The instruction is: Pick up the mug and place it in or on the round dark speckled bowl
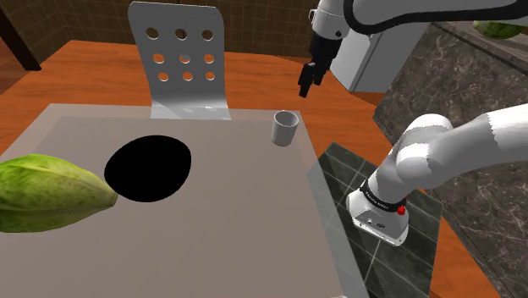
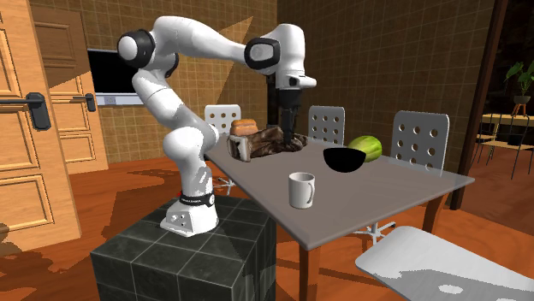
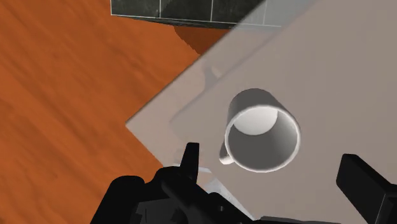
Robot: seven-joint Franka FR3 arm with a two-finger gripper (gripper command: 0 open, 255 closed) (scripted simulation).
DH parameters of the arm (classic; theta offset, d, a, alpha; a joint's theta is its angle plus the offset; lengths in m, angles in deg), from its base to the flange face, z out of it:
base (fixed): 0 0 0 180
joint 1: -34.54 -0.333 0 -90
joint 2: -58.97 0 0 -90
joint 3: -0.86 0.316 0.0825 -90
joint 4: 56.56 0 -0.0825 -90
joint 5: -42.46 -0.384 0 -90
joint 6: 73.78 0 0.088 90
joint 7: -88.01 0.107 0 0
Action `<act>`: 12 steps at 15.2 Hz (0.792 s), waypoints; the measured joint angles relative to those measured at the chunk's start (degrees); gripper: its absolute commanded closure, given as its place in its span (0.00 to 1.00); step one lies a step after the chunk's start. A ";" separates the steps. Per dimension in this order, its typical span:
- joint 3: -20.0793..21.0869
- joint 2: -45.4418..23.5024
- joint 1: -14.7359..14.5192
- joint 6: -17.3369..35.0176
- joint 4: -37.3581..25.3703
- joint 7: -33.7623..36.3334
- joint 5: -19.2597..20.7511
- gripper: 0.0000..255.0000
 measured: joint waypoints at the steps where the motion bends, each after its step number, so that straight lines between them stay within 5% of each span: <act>1: 0.59 -1.07 -0.29 2.05 0.95 0.50 -0.20 0.00; 12: 6.73 -13.36 -2.95 22.42 8.46 6.13 -1.46 0.00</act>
